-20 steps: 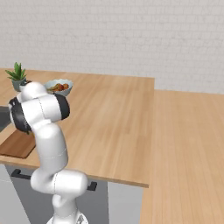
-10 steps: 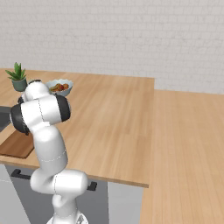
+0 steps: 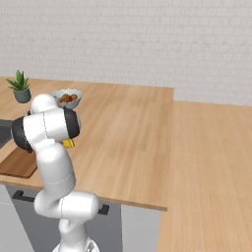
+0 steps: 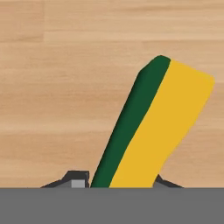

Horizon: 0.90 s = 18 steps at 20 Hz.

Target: Pick up the sponge from the counter and clean the cutting board by briefly scrubbing or pressing down on the cutting board. Once finished, release the sponge.

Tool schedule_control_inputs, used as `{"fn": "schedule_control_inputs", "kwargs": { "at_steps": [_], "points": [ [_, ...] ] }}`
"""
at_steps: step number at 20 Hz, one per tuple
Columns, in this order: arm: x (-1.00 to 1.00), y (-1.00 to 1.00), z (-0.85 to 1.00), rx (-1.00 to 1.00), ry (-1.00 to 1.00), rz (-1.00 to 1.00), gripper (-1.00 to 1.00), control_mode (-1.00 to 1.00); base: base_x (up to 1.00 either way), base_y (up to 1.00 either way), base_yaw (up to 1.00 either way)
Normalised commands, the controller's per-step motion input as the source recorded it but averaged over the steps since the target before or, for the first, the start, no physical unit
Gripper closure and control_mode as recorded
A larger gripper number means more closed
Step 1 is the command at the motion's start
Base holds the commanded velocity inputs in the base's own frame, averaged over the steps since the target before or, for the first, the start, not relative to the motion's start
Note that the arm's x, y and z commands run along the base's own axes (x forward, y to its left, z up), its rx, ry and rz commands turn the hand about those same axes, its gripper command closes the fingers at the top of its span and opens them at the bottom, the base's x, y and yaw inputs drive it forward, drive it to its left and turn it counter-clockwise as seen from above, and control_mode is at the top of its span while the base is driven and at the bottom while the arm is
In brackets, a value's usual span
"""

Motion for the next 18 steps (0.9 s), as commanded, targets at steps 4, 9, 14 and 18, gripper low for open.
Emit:
{"fn": "schedule_control_inputs", "kwargs": {
  "at_steps": [4, 9, 14, 18],
  "points": [
    [-0.61, -0.14, -0.02, 0.0, 0.09, -0.12, 1.0, -1.0, 0.0, 0.0, 0.0],
    [-0.57, -0.12, -0.05, -0.01, 0.07, -0.11, 1.0, -1.0, 0.0, 0.0, 0.0],
    [-0.11, -0.15, -0.15, -0.05, 0.02, -0.09, 1.0, -1.0, 0.0, 0.0, 0.0],
    [0.0, -0.05, -0.09, -0.07, 0.0, -0.07, 1.0, -1.0, 0.0, 0.0, 0.0]
  ]
}}
